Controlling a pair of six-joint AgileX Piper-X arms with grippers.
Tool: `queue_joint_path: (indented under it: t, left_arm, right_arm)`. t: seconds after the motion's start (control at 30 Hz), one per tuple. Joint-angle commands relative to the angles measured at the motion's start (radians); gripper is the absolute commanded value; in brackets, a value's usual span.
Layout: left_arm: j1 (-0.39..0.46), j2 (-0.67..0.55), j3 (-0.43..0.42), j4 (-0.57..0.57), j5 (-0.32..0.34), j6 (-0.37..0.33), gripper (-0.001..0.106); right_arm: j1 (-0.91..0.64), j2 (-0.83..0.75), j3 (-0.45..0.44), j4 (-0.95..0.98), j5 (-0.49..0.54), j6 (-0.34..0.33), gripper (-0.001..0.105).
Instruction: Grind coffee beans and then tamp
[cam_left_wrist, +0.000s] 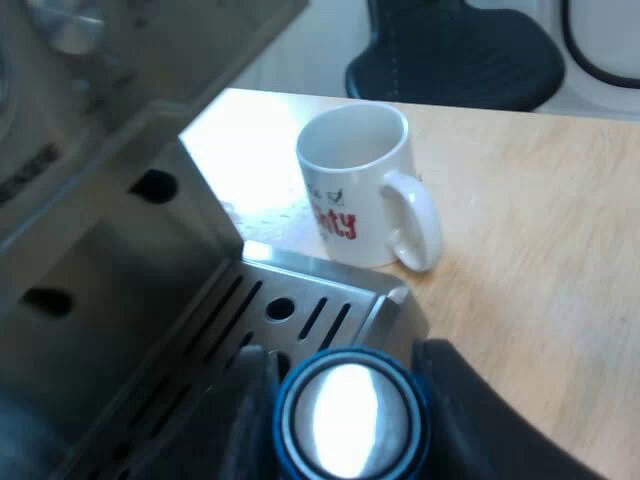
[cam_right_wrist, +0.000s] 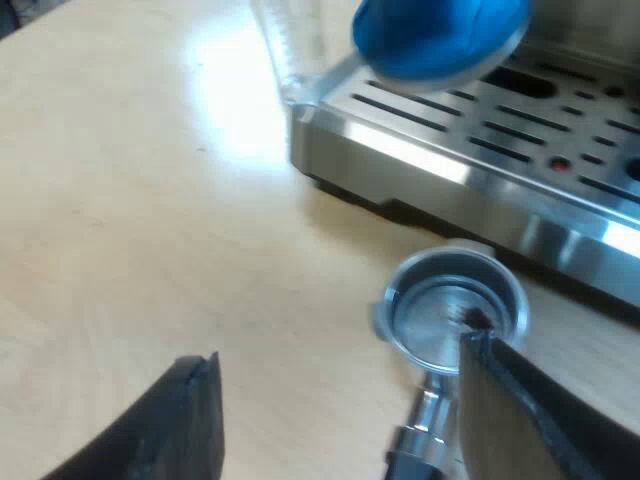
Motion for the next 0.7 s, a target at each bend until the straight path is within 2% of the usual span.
queue_joint_path:
  t: [0.03, 0.17, 0.37, 0.5, 0.7]
  left_arm:
    - [0.049, -0.025, -0.004, 0.062, -0.013, -0.011, 0.013]
    - [0.131, -0.038, -0.004, 0.18, -0.008, -0.011, 0.013]
    - [0.204, -0.038, 0.001, 0.323, -0.008, -0.002, 0.013]
    - [0.229, -0.038, 0.042, 0.302, -0.008, -0.002, 0.013]
    - [0.239, -0.022, 0.178, 0.207, -0.008, -0.002, 0.013]
  right_arm:
    - [0.024, -0.001, 0.001, -0.02, 0.027, -0.019, 0.054]
    - [0.032, -0.001, 0.001, -0.031, 0.041, -0.019, 0.054]
    - [0.032, -0.001, 0.001, -0.042, 0.058, -0.019, 0.054]
    - [0.032, -0.001, 0.001, -0.042, 0.058, -0.019, 0.054]
    - [0.032, -0.001, 0.001, -0.042, 0.058, -0.019, 0.054]
